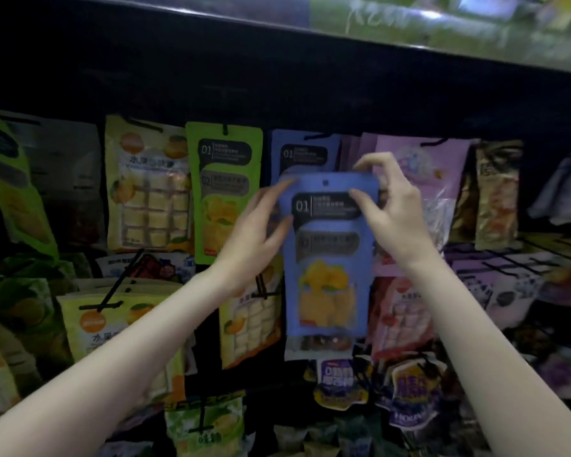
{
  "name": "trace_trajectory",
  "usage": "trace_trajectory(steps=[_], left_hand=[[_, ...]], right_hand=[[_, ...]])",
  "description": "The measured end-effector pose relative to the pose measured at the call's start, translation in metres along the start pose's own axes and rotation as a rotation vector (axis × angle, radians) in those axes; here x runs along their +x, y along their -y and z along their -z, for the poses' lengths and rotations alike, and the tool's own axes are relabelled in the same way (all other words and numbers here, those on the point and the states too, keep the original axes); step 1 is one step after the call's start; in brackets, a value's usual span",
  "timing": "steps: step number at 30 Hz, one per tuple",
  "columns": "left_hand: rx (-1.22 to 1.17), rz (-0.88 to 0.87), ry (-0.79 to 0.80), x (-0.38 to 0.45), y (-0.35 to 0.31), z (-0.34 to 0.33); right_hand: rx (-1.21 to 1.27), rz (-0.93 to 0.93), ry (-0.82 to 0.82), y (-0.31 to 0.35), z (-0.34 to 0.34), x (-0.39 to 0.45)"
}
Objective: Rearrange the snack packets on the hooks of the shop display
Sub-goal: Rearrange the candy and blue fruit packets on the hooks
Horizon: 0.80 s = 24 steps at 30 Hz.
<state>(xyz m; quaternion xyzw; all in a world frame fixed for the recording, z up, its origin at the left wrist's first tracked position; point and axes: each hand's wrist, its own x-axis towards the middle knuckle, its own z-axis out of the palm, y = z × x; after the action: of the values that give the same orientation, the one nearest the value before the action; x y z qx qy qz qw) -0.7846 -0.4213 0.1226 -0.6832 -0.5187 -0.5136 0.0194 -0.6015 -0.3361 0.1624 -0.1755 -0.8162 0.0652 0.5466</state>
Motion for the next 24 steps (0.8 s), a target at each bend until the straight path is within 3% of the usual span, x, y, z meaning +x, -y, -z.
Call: trace_trajectory(steps=[4, 8, 17, 24], left_hand=[[-0.032, -0.002, -0.049, 0.034, -0.014, -0.001], [0.007, 0.023, -0.084, 0.052, -0.020, -0.003], [0.197, 0.111, -0.082, 0.068, -0.003, -0.008], [0.293, 0.299, 0.188, 0.048, 0.025, -0.021]], right_hand=[[-0.034, 0.065, -0.216, -0.007, -0.008, 0.029], [-0.024, 0.023, -0.230, -0.013, -0.017, 0.052], [-0.041, -0.168, 0.044, -0.027, -0.031, 0.063], [-0.295, -0.256, 0.416, -0.049, -0.048, 0.063]])
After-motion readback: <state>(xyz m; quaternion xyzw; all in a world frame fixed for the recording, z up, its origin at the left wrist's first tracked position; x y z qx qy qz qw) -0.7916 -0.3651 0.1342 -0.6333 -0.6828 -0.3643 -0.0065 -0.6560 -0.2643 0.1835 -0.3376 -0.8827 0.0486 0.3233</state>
